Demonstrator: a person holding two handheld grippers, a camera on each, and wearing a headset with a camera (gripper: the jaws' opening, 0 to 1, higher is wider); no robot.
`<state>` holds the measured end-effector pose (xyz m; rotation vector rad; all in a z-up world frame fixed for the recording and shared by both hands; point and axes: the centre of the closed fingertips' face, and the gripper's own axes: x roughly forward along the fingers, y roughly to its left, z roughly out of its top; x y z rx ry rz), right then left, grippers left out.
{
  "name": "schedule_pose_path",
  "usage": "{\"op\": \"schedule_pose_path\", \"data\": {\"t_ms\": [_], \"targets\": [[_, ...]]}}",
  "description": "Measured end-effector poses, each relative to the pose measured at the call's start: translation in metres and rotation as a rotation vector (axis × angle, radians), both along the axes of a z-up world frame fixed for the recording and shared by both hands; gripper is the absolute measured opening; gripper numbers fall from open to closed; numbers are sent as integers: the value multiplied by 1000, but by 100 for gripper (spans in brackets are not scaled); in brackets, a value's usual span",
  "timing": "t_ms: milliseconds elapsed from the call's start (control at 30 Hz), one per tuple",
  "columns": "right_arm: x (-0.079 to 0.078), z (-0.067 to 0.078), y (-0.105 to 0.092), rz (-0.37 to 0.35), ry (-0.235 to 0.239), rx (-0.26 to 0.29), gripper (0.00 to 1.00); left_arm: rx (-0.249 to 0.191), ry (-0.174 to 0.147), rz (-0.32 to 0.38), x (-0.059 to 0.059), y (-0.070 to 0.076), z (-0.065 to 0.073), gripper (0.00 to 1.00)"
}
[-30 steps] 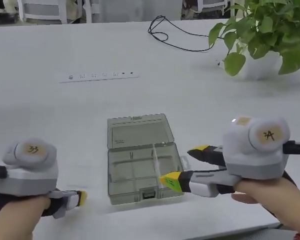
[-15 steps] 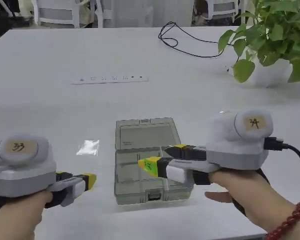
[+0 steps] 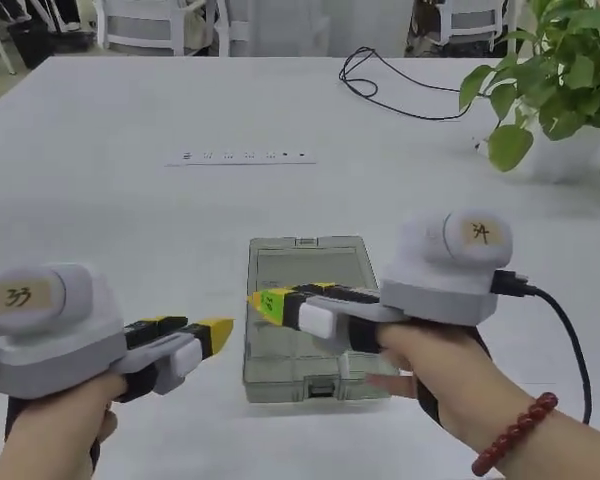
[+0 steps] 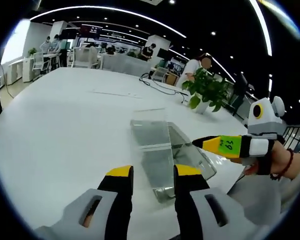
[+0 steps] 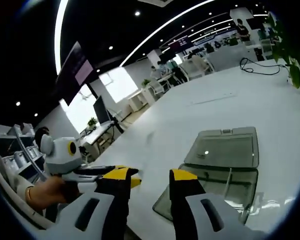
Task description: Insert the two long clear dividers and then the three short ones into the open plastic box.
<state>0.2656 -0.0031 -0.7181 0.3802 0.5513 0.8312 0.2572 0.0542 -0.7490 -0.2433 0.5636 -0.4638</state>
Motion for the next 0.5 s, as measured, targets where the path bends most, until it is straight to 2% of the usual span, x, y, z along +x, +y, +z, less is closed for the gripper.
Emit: {"op": "schedule_pose_path", "data": {"t_ms": [33,133,333,500], "targets": [[0,1,2,-4,3,11,31,-3,-7,-13,-1,-2,1,30],[1,2,7,-10,12,33,29,-57,-18,-30,-3,-8,4,30],[1,0,14,-22,41,60,25,-83,-55,-74,-7,-18,11,30],[2,0,19,-34,52,82,20,-87,-76,-102,-10,-27,14,30]]}}
